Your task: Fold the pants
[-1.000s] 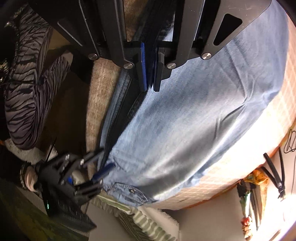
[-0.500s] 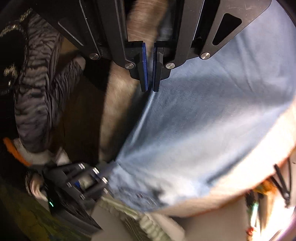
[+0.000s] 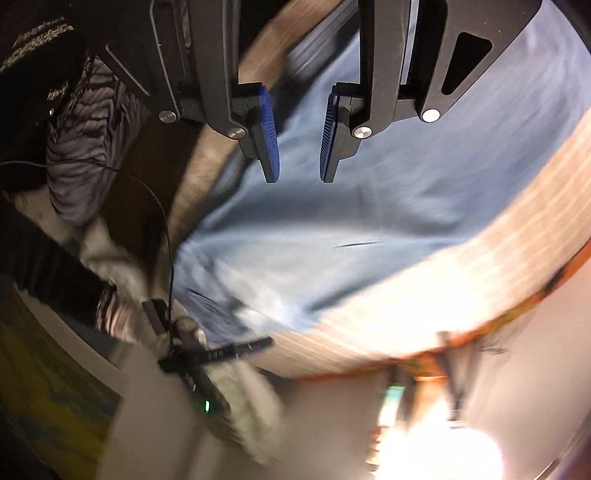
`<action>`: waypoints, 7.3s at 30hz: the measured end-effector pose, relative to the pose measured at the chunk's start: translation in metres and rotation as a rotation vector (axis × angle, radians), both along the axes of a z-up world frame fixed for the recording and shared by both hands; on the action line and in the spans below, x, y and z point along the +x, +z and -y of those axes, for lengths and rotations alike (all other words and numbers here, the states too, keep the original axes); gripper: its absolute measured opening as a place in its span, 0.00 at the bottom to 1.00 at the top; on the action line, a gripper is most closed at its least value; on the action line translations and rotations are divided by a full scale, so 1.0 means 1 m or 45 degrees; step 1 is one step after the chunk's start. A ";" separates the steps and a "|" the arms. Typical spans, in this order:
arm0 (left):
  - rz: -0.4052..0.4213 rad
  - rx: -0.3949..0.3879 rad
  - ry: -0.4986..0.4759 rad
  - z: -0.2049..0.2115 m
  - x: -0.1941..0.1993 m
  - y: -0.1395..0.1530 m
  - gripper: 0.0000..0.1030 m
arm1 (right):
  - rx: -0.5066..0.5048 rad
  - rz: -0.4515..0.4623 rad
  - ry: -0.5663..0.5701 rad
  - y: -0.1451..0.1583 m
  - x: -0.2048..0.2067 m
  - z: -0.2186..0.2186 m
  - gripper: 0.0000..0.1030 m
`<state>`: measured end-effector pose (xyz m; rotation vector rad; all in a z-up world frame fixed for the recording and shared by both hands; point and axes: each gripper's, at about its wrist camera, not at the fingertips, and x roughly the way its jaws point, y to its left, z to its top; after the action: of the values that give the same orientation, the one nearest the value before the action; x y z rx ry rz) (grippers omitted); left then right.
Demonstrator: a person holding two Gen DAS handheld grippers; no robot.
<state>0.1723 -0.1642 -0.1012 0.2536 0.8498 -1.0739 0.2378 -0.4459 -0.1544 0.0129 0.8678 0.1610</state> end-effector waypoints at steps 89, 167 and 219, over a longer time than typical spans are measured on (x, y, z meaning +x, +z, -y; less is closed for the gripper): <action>-0.374 -0.360 1.109 -0.402 -0.021 -0.046 0.58 | -0.475 0.049 0.882 -0.073 -0.096 -0.388 0.39; -0.332 -0.944 1.624 -0.393 -0.023 -0.146 0.16 | -0.461 -0.006 0.889 -0.067 -0.092 -0.389 0.33; 0.218 -0.834 1.224 -0.377 -0.035 -0.035 0.11 | -0.208 -0.287 0.757 0.014 0.145 -0.714 0.03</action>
<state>0.1376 0.2126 -0.1363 -0.5677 0.3355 -0.3587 0.3825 0.2677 -0.1402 -0.3893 1.0897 0.6537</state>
